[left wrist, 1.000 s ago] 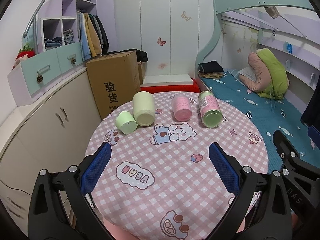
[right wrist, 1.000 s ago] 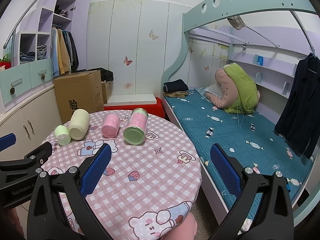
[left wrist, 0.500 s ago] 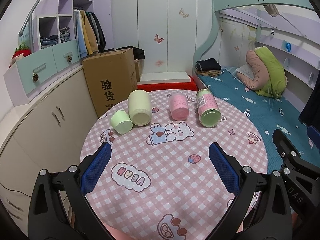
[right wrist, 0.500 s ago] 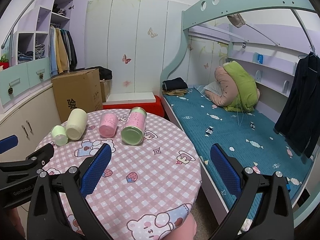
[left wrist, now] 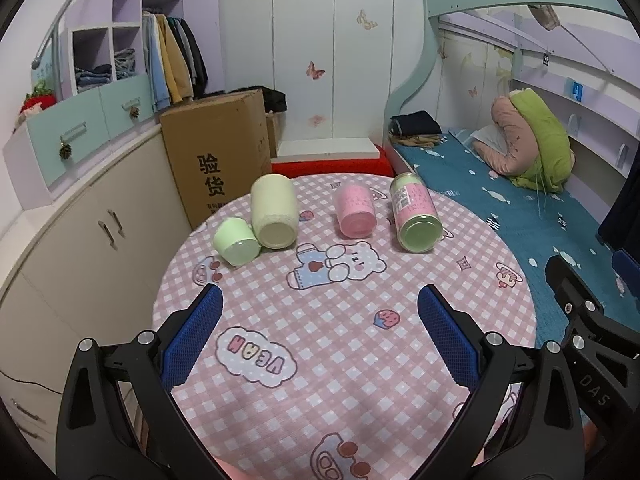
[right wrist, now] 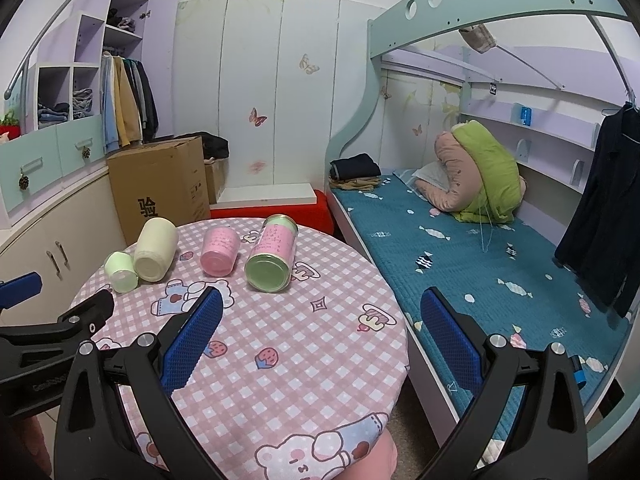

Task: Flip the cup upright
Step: 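Close the right gripper on the pink cup and lift it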

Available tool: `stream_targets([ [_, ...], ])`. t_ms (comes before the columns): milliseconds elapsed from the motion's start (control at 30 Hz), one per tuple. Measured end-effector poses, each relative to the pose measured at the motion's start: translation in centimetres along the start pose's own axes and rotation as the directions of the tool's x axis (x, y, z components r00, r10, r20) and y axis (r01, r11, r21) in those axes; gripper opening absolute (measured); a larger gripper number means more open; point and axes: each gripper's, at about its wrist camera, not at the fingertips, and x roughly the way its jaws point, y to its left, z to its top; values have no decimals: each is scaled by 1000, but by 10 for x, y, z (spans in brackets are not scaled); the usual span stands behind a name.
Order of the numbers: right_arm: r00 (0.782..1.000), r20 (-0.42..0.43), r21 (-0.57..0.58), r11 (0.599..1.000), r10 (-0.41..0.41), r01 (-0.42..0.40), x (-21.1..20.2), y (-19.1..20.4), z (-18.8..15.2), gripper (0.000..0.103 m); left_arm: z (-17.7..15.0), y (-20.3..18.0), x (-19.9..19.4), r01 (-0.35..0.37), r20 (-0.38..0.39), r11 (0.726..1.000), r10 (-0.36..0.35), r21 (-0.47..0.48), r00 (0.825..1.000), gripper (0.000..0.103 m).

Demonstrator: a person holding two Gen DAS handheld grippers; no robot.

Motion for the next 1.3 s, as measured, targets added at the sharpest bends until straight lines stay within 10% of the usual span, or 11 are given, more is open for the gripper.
stream_targets([
  [467,995,-97,24,1000,4,-1,106,-33,36,95,83,-22,117,87,-138,995,-81,41,987,97],
  [767,989,-145,43,999,-10,16,199,-62,63,95,118,-36,242,68,-338,997,-52,33,940,95],
  [1067,975,-219,31,999,48,-42,261,-62,57,95,104,-34,327,11,-508,999,7,32,861,64],
  [1300,968,-245,51,998,49,-38,259,-65,56,95,105,-24,303,3,-483,1000,-3,-2,876,62],
])
